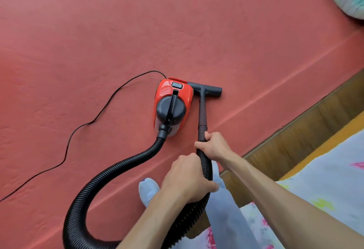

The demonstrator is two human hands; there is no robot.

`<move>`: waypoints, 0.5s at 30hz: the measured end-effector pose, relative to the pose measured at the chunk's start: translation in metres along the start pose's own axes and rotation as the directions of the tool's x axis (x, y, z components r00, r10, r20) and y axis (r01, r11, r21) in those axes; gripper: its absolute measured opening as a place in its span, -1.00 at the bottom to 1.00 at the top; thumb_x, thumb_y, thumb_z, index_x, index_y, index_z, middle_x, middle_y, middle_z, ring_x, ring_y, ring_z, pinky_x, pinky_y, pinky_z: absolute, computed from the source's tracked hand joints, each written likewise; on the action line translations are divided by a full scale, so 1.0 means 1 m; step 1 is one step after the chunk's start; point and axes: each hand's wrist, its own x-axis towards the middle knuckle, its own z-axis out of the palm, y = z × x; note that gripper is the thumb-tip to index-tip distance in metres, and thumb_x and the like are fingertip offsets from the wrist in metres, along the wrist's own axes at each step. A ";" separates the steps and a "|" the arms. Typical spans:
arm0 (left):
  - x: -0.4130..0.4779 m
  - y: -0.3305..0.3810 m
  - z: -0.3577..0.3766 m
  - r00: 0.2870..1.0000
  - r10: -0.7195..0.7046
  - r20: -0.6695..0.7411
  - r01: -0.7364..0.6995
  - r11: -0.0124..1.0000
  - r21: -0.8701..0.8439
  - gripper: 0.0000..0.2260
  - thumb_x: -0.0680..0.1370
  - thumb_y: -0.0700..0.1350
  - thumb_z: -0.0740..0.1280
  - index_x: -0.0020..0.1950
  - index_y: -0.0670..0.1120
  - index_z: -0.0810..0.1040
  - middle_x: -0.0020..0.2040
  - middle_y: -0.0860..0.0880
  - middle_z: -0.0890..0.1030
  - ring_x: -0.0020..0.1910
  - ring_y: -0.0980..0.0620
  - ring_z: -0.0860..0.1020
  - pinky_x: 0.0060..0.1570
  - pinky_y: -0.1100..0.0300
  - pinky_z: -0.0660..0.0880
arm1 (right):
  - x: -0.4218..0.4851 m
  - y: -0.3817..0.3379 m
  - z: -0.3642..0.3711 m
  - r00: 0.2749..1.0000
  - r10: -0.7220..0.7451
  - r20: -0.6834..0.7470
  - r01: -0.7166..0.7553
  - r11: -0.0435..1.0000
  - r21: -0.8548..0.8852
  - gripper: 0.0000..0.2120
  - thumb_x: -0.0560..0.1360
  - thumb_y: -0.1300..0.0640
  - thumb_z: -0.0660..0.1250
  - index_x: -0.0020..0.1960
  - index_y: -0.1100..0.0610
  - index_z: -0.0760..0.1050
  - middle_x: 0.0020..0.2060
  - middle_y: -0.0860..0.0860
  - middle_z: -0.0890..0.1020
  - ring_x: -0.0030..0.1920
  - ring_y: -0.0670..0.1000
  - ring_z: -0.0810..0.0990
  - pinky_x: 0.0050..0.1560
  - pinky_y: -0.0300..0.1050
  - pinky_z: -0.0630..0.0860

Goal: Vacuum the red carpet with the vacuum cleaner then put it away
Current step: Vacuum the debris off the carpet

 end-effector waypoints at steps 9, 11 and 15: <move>-0.035 -0.039 -0.022 0.985 0.093 0.147 -0.114 0.983 0.141 -0.58 0.35 0.10 0.52 -0.37 -0.04 0.31 -0.38 0.04 0.42 -0.44 0.08 0.38 -0.48 0.22 0.31 | -0.041 0.013 0.038 0.997 0.067 0.046 -0.071 0.993 0.092 -0.73 0.23 0.04 0.43 -0.36 0.06 0.32 -0.49 -0.04 0.40 -0.41 0.04 0.37 -0.35 -0.11 0.32; -0.037 -0.041 -0.019 0.979 0.113 0.172 -0.141 0.977 0.158 -0.58 0.35 0.11 0.52 -0.37 -0.04 0.32 -0.38 0.04 0.42 -0.43 0.07 0.38 -0.46 0.22 0.32 | -0.046 0.020 0.037 0.996 0.055 0.064 -0.061 0.994 0.094 -0.76 0.22 0.04 0.42 -0.31 0.08 0.37 -0.49 -0.04 0.40 -0.41 0.03 0.35 -0.37 -0.12 0.29; -0.030 -0.047 -0.010 0.978 0.110 0.177 -0.134 0.982 0.130 -0.63 0.35 0.13 0.51 -0.32 -0.05 0.39 -0.33 0.03 0.48 -0.35 0.02 0.46 -0.36 0.17 0.40 | -0.042 0.026 0.031 0.998 0.034 0.059 -0.038 0.997 0.069 -0.78 0.30 0.11 0.44 -0.27 0.10 0.39 -0.43 0.00 0.40 -0.40 0.02 0.33 -0.40 -0.17 0.27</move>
